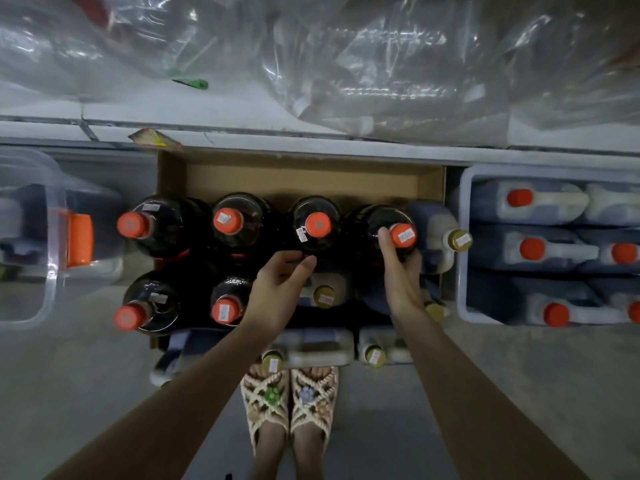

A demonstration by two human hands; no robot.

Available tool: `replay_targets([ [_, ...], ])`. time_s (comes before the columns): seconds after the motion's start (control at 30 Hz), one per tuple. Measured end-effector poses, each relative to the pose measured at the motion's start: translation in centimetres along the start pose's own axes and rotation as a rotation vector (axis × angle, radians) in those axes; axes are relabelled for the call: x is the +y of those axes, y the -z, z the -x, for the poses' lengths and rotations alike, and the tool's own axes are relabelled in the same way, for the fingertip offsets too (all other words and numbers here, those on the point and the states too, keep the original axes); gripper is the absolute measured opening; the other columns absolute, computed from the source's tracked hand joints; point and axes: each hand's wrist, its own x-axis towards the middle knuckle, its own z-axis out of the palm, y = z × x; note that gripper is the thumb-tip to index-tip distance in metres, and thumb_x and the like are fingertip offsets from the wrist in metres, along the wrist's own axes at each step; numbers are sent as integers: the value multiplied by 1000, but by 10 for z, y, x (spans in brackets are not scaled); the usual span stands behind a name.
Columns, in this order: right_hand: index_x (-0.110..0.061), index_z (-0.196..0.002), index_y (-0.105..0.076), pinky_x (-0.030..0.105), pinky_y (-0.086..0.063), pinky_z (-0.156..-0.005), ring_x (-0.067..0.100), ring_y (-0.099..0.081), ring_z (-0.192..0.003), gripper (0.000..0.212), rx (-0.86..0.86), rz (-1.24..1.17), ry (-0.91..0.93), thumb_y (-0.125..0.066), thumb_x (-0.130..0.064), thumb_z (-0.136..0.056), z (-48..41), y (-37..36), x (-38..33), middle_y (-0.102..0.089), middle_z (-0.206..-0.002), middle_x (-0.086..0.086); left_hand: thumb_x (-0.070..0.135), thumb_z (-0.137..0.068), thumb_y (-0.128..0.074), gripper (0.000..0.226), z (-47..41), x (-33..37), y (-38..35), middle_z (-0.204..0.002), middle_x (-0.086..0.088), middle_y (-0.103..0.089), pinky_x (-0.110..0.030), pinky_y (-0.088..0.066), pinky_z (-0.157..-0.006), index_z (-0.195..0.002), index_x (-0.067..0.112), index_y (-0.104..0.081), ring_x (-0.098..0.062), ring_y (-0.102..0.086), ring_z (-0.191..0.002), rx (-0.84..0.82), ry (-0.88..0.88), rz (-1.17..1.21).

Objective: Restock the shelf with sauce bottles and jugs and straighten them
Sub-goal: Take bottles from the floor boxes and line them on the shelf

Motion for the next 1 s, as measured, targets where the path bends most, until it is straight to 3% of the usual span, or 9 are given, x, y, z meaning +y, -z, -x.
replay_targets([
  [0.17, -17, -154, -14, 28, -32, -104, 9, -40, -125, 93, -8, -132, 18, -68, -46, -83, -11, -5, 6, -42, -134, -7, 38, -90, -61, 27, -7, -1, 0, -94, 4, -68, -31, -50, -80, -112, 21, -60, -12, -66, -92, -29, -12, -46],
  [0.33, -18, -147, -31, 32, -41, -105, 15, -49, -124, 83, 57, -215, 60, -72, -45, -80, -20, -13, -4, -52, -133, -4, 40, -90, -61, 27, -13, 1, 8, -99, 2, -68, -43, -54, -89, -112, 25, -58, -16, -65, -98, -38, -22, -63],
  [0.47, -17, -139, -40, 2, -43, -67, 1, -55, -98, 68, 55, -256, 92, -71, -40, -83, -12, -12, -16, -54, -115, -9, 41, -88, -63, 16, -9, 6, 11, -98, 2, -68, -47, -53, -91, -102, 35, -57, -16, -66, -98, -45, -30, -55],
  [0.53, -16, -135, -44, -2, -39, -53, -7, -52, -90, 64, 63, -238, 143, -72, -39, -82, -6, -6, -24, -56, -110, -10, 40, -88, -63, 13, -5, 15, 12, -96, 2, -68, -46, -53, -91, -99, 37, -57, -16, -66, -97, -43, -35, -56],
  [0.63, -18, -119, -53, 3, -45, -66, -1, -57, -93, 50, 74, -157, 220, -74, -40, -80, 14, 2, -44, -61, -100, -16, 38, -88, -63, 9, 4, 31, 17, -95, -1, -68, -47, -52, -92, -96, 36, -59, -19, -66, -96, -44, -57, -47],
  [0.73, -24, -112, -57, 28, -49, -96, 5, -61, -99, 50, 76, -116, 281, -76, -50, -74, 44, 14, -73, -64, -96, -18, 37, -89, -63, 7, 22, 55, 18, -94, -1, -67, -41, -52, -91, -94, 36, -58, -20, -65, -95, -50, -73, -30],
  [0.83, -27, -95, -62, 41, -52, -95, 12, -66, -95, 41, 73, -90, 316, -75, -57, -70, 81, 32, -111, -68, -93, -12, 42, -88, -65, 15, 49, 87, 17, -93, -1, -65, -34, -51, -83, -96, 32, -58, -20, -65, -90, -51, -97, 33],
  [0.93, -28, -84, -63, 40, -55, -88, 18, -68, -88, 32, 52, -2, 375, -74, -56, -72, 131, 54, -145, -70, -87, -7, 37, -90, -61, 24, 86, 128, 18, -105, -6, -64, -23, -50, -75, -109, 24, -56, -15, -64, -89, -129, -129, 55],
  [1.0, -27, -84, -64, 35, -55, -84, 18, -69, -88, 31, 32, 28, 405, -76, -53, -71, 171, 69, -165, -72, -87, -5, 44, -85, -61, 45, 117, 158, 21, -112, -5, -64, -24, -48, -82, -122, 19, -53, -13, -63, -96, -189, -173, 49],
])
